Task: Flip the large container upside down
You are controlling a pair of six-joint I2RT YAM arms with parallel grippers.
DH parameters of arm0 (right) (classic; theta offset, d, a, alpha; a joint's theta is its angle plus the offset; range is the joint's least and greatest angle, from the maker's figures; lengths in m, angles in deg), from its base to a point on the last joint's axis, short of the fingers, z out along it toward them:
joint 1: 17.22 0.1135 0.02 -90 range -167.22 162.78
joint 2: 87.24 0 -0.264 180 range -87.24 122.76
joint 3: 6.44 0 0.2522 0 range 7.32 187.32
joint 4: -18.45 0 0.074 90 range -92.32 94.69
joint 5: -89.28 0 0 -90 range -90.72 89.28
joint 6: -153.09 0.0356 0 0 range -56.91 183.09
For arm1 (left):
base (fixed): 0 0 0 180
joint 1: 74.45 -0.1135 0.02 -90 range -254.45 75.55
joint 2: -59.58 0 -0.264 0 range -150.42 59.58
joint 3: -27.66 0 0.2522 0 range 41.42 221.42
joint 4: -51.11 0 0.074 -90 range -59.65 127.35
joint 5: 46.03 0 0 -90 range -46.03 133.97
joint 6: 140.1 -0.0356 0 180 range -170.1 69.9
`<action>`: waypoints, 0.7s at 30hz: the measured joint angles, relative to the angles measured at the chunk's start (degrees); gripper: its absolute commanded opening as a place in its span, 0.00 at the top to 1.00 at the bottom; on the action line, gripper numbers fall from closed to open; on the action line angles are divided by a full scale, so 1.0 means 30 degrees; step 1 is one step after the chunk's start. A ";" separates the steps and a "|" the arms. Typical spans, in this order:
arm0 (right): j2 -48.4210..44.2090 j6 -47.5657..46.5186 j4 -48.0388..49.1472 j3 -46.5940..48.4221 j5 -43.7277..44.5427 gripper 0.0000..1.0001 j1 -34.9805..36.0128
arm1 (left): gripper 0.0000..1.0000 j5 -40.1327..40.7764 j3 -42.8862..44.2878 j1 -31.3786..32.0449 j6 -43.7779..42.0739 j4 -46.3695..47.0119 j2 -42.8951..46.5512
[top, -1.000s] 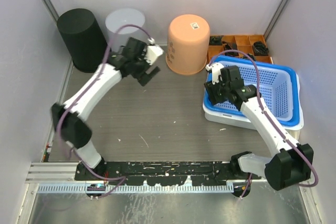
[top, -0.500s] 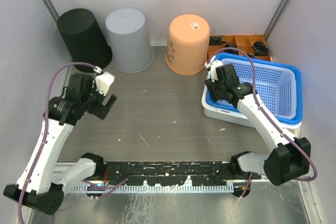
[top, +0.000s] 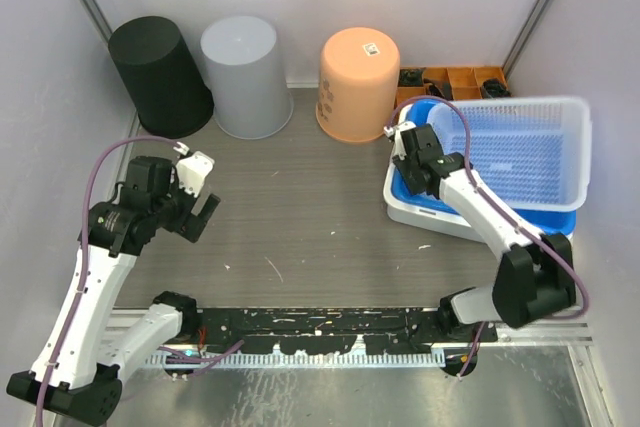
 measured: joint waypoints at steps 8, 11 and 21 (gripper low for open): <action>0.2594 -0.0022 0.0882 -0.1290 0.3730 0.59 -0.0969 | 0.00 0.0015 -0.0036 -0.0007 -0.0073 0.0175 0.0124; 0.2499 -0.0102 0.0597 -0.1137 0.4131 0.59 -0.0780 | 0.00 0.0044 -0.0095 -0.0015 -0.0073 0.0306 0.0204; 0.2033 -0.1428 -0.4073 0.0918 0.3694 0.39 -0.0685 | 0.00 -0.0051 -0.0656 -0.0015 0.0022 0.0459 0.0248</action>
